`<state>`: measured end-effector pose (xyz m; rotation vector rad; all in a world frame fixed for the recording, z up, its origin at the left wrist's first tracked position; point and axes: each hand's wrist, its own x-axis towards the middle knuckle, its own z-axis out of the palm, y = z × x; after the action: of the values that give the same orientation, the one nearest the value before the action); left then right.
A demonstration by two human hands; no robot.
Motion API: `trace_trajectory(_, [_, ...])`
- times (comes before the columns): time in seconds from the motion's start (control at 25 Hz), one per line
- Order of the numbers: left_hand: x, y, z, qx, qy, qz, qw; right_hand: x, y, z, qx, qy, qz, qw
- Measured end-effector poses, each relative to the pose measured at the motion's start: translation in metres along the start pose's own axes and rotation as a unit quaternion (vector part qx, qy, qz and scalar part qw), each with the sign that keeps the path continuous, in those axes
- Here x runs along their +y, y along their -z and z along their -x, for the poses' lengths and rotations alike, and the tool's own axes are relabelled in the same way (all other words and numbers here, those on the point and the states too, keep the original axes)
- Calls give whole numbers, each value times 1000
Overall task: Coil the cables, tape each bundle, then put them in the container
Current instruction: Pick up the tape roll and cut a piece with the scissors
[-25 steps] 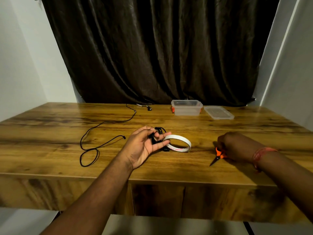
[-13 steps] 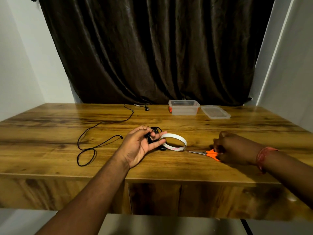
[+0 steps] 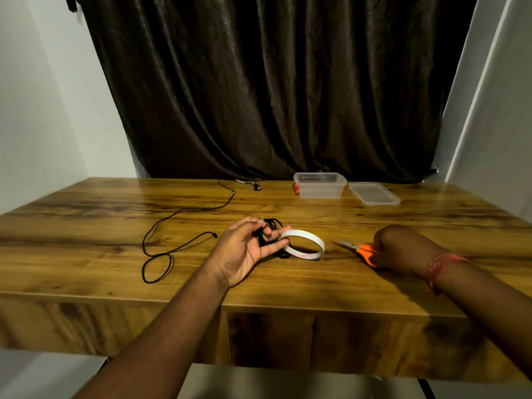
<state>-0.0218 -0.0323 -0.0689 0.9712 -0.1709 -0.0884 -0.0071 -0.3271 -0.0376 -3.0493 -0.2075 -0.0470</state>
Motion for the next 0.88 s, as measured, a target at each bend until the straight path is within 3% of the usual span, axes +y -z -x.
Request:
trace_trajectory(0.04, [0, 1, -1, -1, 0, 0, 1000, 3, 1, 2, 9, -39, -165, 986])
trace_trajectory(0.08, [0, 1, -1, -1, -1, 0, 1000, 1, 3, 8, 8, -71, -388, 919])
trace_trajectory(0.16, [-1, 3, -4, -5, -2, 1, 1000, -23, 3, 27, -28, -65, -718, 692])
trace_trajectory(0.2, [-2, 4, -5, -9, -4, 1, 1000, -41, 1, 37, -50, -35, -790, 611])
trace_trajectory(0.24, [-2, 4, -6, -11, -6, -1, 1000, -59, -3, 44, -67, 4, -822, 566])
trace_trajectory(0.28, [-3, 5, -7, -8, -8, -5, 1000, -78, -8, 49, -72, 40, -828, 555])
trace_trajectory(0.36, [-4, 6, -7, 1, -10, -20, 1000, -106, -18, 48, -51, 67, -809, 582])
trace_trajectory(0.44, [-3, 7, -6, 3, -9, -22, 1000, -117, -22, 37, 6, 55, -795, 604])
trace_trajectory(0.56, [-3, 9, -8, 0, -5, -12, 1000, -113, -29, 17, 51, 31, -795, 603])
trace_trajectory(0.68, [-4, 12, -12, -10, -6, -10, 1000, -106, -44, 5, 22, 32, -794, 607])
trace_trajectory(0.88, [-4, 14, -13, -17, -10, -2, 1000, -99, -49, 6, -57, 115, -796, 591])
